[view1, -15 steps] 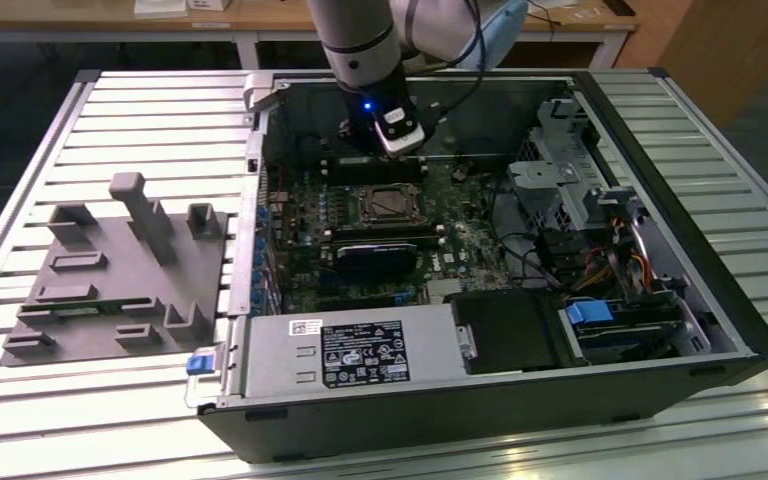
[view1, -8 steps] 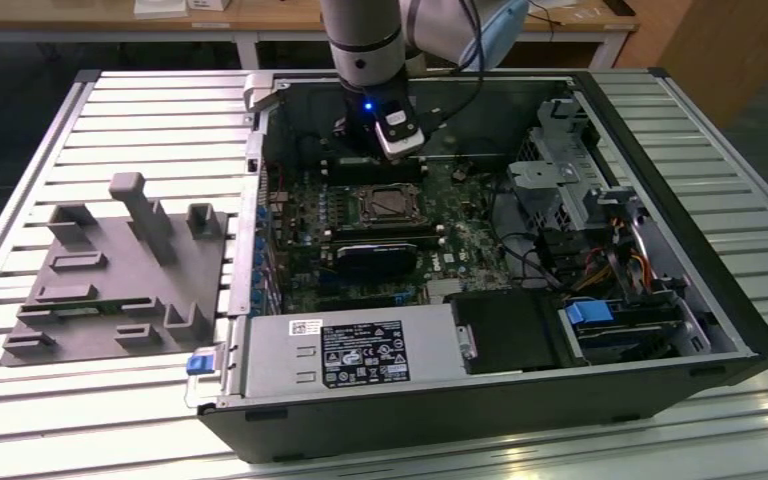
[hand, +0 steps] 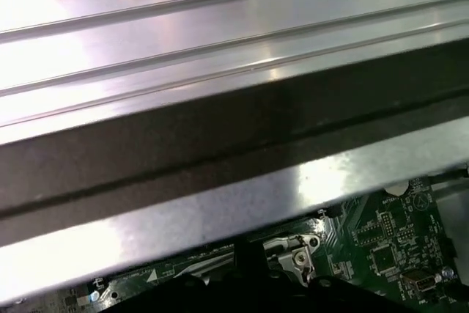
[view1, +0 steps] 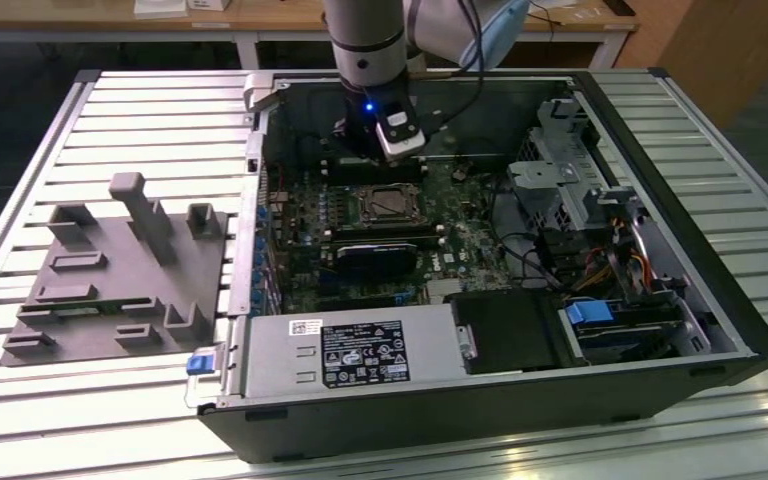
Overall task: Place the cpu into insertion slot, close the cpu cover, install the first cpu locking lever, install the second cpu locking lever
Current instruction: 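Install the first cpu locking lever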
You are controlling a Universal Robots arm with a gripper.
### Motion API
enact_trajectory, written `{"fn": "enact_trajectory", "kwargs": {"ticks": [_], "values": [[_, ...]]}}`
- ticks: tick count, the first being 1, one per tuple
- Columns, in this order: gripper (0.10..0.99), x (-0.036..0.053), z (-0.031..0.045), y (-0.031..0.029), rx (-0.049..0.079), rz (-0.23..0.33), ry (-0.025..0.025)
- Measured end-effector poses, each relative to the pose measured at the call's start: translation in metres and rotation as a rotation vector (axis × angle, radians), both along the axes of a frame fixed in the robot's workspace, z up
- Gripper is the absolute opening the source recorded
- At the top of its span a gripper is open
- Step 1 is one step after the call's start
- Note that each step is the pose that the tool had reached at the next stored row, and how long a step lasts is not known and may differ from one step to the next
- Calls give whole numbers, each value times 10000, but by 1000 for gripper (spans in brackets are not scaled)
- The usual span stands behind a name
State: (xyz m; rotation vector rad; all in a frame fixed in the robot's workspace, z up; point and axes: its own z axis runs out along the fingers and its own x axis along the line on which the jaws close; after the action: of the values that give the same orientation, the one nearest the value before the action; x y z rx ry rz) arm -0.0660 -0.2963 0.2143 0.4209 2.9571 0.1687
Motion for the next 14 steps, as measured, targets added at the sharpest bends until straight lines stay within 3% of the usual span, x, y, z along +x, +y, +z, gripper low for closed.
{"fn": "enact_trajectory", "kwargs": {"ticks": [10, 12, 14], "values": [[102, 0, 0, -110, -146, -2, 0], [102, 0, -1, -123, -227, -3, -1], [102, 0, 1, -135, -394, -3, 1]]}}
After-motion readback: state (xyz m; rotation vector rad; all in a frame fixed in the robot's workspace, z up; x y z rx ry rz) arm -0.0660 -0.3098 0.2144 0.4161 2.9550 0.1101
